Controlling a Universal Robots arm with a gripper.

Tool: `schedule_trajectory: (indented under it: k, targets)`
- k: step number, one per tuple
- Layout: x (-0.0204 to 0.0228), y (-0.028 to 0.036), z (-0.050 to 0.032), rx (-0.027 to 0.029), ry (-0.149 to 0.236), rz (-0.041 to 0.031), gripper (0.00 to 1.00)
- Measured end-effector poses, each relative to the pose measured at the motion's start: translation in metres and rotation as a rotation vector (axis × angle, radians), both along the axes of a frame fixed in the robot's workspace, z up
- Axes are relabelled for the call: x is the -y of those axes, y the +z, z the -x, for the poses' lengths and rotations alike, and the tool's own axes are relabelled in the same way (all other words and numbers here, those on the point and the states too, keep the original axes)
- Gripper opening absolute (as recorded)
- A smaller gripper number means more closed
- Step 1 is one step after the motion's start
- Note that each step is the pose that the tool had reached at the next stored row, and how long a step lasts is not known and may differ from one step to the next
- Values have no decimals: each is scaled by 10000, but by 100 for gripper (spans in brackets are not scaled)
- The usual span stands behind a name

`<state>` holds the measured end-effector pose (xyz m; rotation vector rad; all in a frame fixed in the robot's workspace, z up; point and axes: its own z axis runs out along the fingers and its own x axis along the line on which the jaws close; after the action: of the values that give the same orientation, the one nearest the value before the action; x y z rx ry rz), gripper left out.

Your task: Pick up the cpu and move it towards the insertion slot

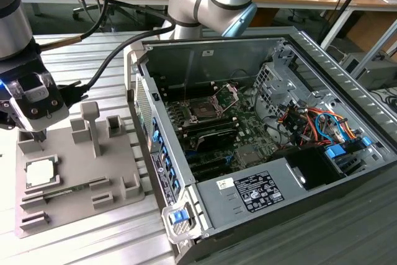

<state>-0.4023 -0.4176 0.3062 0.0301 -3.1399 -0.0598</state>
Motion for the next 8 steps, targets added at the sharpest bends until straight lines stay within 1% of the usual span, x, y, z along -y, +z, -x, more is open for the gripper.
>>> schedule_trajectory:
  k: [4, 8]
  targets:
    - [12, -28, 4, 2, 0, -2, 11]
    - [33, -90, 6, 1, 0, -1, 11]
